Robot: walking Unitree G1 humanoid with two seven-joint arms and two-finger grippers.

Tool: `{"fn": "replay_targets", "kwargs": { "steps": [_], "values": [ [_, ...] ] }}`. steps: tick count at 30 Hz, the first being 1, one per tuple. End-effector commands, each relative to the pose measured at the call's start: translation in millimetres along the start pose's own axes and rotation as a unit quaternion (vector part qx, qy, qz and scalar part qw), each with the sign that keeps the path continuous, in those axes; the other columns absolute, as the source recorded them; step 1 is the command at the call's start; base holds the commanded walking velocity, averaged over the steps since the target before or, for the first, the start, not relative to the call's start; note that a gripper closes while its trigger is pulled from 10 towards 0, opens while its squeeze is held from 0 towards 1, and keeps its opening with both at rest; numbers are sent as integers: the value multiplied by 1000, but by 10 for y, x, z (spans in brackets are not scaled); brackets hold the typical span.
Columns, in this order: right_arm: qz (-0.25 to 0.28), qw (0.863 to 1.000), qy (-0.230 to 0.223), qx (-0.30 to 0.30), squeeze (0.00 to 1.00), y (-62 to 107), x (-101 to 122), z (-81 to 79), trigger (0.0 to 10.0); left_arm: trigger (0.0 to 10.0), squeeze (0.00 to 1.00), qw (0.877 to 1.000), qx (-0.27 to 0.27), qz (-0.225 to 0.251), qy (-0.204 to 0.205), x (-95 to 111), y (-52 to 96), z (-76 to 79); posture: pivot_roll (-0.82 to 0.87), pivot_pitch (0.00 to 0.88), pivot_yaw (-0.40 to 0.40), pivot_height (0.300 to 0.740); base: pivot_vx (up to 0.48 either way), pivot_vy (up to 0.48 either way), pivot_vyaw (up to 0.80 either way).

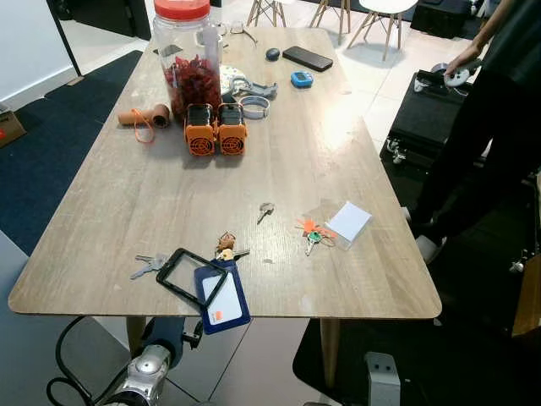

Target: Hang keys on a hook

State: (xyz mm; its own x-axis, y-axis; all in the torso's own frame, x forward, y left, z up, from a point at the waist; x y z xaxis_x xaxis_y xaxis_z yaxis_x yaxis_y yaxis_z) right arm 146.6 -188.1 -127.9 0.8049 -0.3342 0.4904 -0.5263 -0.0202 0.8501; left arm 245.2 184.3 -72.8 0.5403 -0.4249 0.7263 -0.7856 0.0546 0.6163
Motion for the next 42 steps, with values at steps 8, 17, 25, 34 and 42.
{"fn": "replay_targets", "kwargs": {
  "steps": [8, 17, 25, 34, 42],
  "values": [
    [-21, 1000, 1, -11, 0, 23, -79, 87, 10000, 10000, 0, 1000, -14, -13, -18, -62, 15, 58, 83, 46, -49, 740, 0, -218, 0],
    [-21, 1000, -3, -13, 0, 19, -58, 94, 10000, 10000, 0, 999, -13, -38, -4, -155, 35, 62, 81, 49, -40, 740, 0, -103, 0],
    [-25, 999, -11, -20, 0, 35, -120, 115, 10000, 10000, 0, 999, -16, -35, -8, -129, 23, 66, 75, 50, -31, 740, 0, 0, 0],
    [19, 991, -31, -127, 0, 135, 3, 556, 10000, 10000, 0, 1000, -13, -28, -6, -43, -14, 69, 68, 43, -36, 740, 0, 0, 0],
    [190, 929, -105, -298, 0, 630, 652, 1572, 10000, 10000, 0, 999, -14, -33, -5, -82, 1, 74, 55, 46, -29, 740, 0, 0, 0]
  ]
}}
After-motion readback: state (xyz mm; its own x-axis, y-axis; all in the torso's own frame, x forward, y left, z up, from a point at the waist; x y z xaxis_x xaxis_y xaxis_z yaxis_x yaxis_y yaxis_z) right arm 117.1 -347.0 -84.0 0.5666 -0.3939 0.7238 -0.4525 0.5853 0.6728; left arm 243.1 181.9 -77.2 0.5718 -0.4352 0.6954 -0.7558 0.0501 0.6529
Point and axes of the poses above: a point about 5 cm out from each wrist's last joint towards the gripper, its own y axis pointing back from the gripper into the wrist, its own x axis along the axis of the wrist's last joint, z = x × y, the point moved 3 cm from there along -y, pointing out of the wrist towards the gripper, and after that the axes turned 12 degrees about -y, right-handed, at the moved point
